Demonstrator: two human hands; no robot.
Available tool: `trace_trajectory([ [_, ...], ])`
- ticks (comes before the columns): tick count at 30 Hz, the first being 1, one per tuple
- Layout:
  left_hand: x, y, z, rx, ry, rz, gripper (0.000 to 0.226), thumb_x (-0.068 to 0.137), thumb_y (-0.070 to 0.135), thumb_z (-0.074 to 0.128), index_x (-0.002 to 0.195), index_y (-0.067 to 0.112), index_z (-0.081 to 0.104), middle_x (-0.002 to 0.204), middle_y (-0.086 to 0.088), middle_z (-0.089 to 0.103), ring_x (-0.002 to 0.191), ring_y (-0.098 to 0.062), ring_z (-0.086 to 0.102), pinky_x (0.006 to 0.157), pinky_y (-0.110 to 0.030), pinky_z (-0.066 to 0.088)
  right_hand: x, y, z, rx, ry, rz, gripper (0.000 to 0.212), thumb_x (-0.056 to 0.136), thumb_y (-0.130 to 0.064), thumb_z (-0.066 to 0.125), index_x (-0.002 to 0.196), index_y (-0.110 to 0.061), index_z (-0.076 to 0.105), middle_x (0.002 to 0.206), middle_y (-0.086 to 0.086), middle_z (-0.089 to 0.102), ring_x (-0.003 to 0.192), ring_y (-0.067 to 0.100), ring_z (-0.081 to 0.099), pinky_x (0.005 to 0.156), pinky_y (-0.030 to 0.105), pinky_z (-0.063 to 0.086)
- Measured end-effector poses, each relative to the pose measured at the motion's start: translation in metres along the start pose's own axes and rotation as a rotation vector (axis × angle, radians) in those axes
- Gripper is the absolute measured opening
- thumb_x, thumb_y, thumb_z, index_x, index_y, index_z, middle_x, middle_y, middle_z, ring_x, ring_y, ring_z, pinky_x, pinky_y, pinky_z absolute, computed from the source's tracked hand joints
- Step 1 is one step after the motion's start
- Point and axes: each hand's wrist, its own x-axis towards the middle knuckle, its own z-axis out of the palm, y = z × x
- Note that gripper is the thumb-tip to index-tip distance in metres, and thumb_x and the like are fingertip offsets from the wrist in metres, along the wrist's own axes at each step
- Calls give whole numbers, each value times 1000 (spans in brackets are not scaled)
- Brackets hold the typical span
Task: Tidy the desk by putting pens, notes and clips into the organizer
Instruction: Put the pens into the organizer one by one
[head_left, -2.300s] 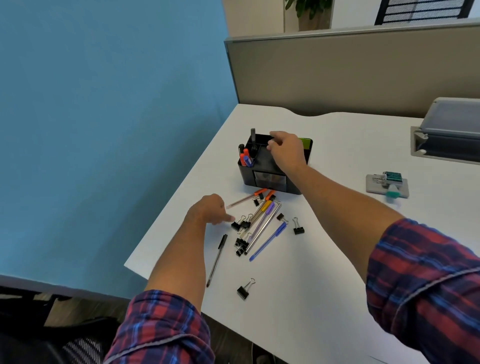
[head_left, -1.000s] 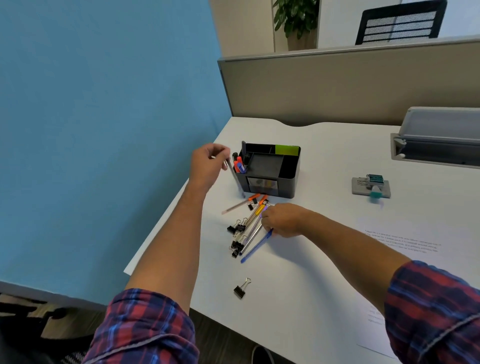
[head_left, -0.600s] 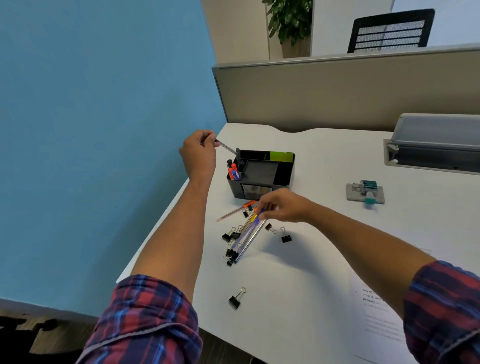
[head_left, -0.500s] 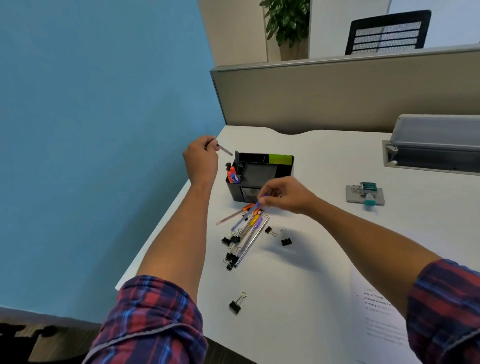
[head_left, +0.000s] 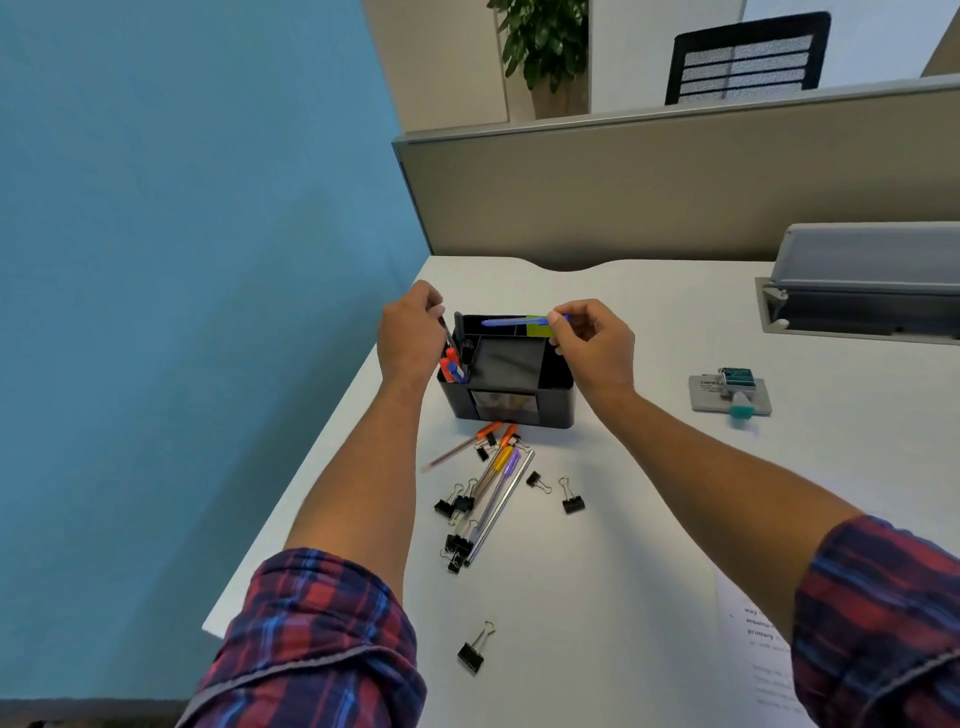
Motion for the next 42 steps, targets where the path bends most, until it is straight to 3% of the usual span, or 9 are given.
trace_trajectory([
  [4, 2, -4, 10, -7, -38, -35, 11, 97, 16, 63, 92, 22, 70, 92, 1, 72, 85, -17, 67, 74, -32, 57, 8, -2, 15, -125, -49, -19, 18, 96, -28, 65, 108, -16, 71, 97, -3, 72, 90, 14, 68, 80, 35, 62],
  [8, 4, -3, 15, 31, -95, -34, 14, 94, 16, 63, 95, 20, 77, 95, 1, 76, 87, -17, 68, 77, -30, 54, 17, -8, 25, -277, -120, -90, 23, 100, -23, 58, 115, -11, 71, 109, 3, 72, 99, 13, 64, 91, 30, 57],
  [15, 2, -11, 26, 61, -158, -87, 15, 90, 13, 66, 91, 19, 80, 92, -2, 76, 85, -21, 68, 84, -42, 59, 34, -20, 39, -464, -277, -215, 25, 98, -17, 60, 121, -13, 68, 116, 4, 69, 103, 16, 62, 95, 30, 52],
  [19, 4, -17, 32, 79, -125, -97, 17, 88, 13, 66, 87, 23, 81, 89, 1, 76, 88, -23, 66, 90, -50, 53, 38, -27, 48, -535, -317, -276, 20, 98, -18, 59, 116, -14, 67, 114, 3, 70, 101, 18, 64, 91, 31, 53],
  [27, 5, -19, 33, 101, -91, -104, 15, 95, 18, 67, 99, 18, 81, 100, -2, 76, 89, -17, 50, 96, -47, 44, 42, -38, 65, -668, -350, -421, 20, 98, -12, 58, 114, -9, 69, 114, 8, 69, 98, 24, 65, 85, 34, 55],
  [33, 5, -23, 33, 33, -113, -91, 12, 91, 18, 70, 96, 18, 81, 96, -2, 78, 93, -23, 67, 95, -52, 51, 54, -43, 62, -745, -406, -480, 22, 93, -6, 58, 111, -7, 71, 112, 10, 68, 94, 27, 64, 79, 33, 53],
  [42, 2, -20, 37, 49, -91, -110, 15, 94, 19, 66, 99, 19, 81, 99, -2, 77, 93, -25, 67, 92, -51, 54, 42, -32, 67, -828, -567, -340, 23, 96, -14, 60, 116, -14, 72, 114, 6, 66, 96, 22, 61, 77, 24, 44],
])
